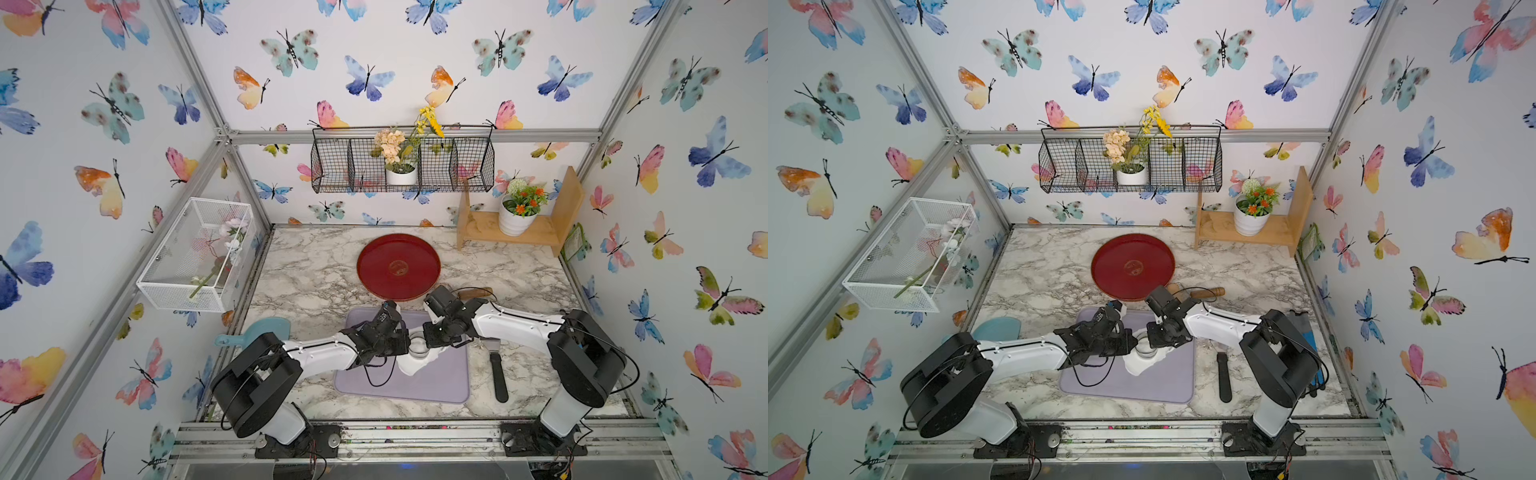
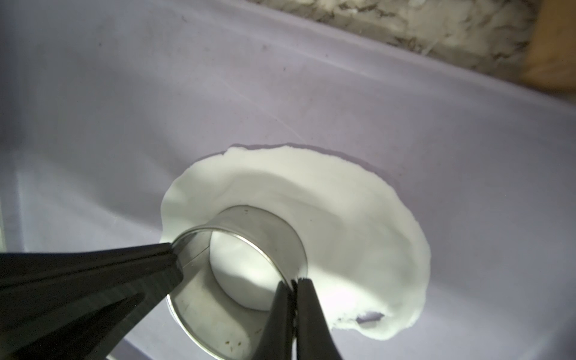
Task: Roll out the dumpling wrappers from the dough
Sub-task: Press the dumpling wrapper on the work surface.
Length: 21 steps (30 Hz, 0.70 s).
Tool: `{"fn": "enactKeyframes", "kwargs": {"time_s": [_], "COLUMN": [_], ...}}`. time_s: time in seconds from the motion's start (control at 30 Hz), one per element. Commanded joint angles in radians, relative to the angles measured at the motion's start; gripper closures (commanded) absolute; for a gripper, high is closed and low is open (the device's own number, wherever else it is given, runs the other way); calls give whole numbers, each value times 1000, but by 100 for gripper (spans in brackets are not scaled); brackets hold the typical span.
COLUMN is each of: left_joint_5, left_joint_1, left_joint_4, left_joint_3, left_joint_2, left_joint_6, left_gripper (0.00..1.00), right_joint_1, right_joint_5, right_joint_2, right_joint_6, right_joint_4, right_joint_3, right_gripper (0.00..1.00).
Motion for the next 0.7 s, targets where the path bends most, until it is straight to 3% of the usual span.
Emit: {"fn": "enactKeyframes", "kwargs": {"time_s": [0.0, 0.27, 0.67], "left_joint_5": [-17, -25, 20], "left_joint_1": [-46, -55, -38], "left_joint_4": [-153, -145, -257], "left_joint_3": [-77, -113, 74], "left_joint_2": [55, 19, 128], "left_joint_6": [21, -10, 148], "left_gripper": [100, 100, 100], "right_joint_1": [7, 6, 5], "right_joint_5": [37, 41, -32], "right_joint_2": [159, 186, 122], "right_joint_6": [-52, -79, 6], "right_joint_4": [79, 75, 31], "right_joint_3": [-25, 10, -95], "right_gripper": [98, 98, 98]}}
